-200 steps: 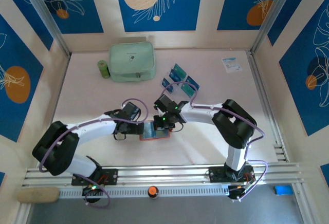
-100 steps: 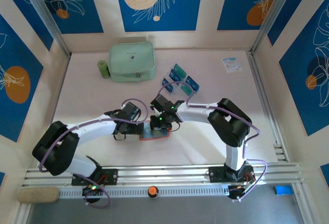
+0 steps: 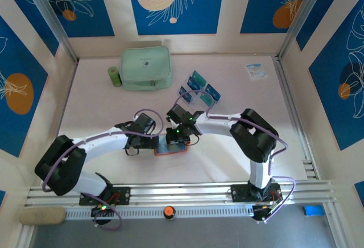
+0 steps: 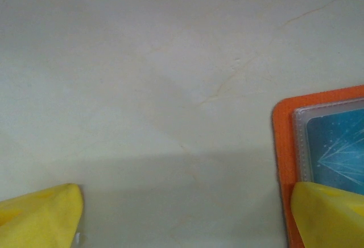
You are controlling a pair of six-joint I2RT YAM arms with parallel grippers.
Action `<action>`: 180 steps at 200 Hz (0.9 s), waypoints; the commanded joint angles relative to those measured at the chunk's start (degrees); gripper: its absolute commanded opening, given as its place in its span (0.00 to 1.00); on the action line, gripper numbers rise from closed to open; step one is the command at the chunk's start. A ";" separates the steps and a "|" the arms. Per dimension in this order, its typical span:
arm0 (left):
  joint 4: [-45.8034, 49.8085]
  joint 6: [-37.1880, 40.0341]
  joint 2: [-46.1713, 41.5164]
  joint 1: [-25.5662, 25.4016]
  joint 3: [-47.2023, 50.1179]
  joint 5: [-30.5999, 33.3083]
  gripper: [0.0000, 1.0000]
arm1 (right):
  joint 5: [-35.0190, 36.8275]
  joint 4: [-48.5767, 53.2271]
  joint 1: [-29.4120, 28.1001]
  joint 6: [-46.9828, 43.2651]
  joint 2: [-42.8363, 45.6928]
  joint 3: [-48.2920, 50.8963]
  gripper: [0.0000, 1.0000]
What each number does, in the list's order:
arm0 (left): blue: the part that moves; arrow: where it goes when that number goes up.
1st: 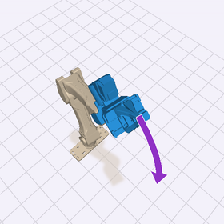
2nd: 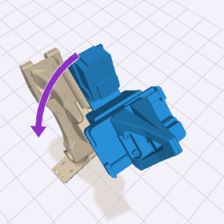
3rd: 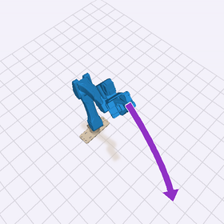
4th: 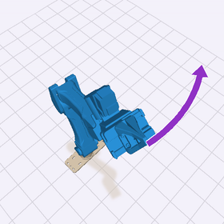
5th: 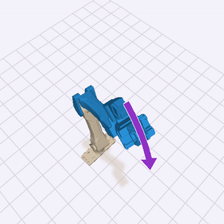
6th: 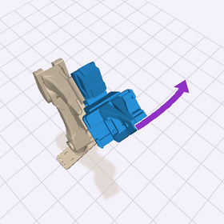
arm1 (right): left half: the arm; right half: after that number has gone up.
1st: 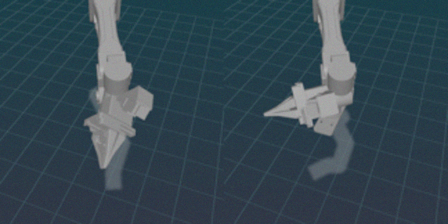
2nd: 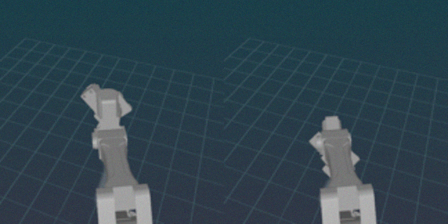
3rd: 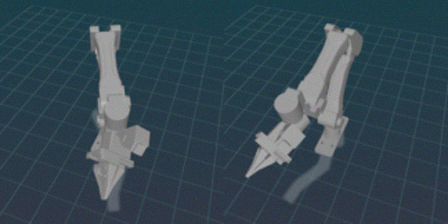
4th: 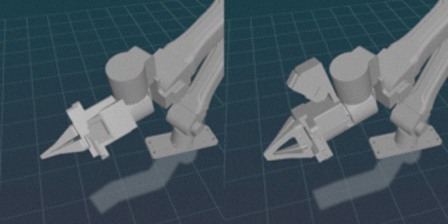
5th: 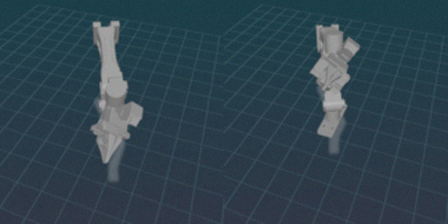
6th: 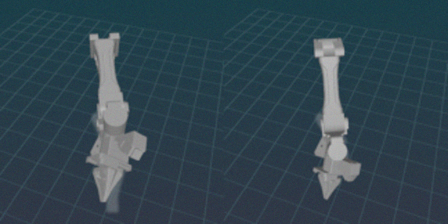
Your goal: Put the credit cards into the card holder
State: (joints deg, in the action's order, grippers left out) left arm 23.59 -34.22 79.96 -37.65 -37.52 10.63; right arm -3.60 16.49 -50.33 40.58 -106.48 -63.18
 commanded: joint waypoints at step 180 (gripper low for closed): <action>2.32 -2.52 -0.07 -0.27 -0.37 2.86 0.95 | -1.59 -0.08 -0.99 0.73 -0.28 -0.62 0.00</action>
State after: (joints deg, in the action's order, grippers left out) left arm 26.15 -36.12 79.07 -37.65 -38.41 12.75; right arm -3.51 16.53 -50.70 40.80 -105.60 -62.08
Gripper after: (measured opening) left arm 0.951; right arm 0.054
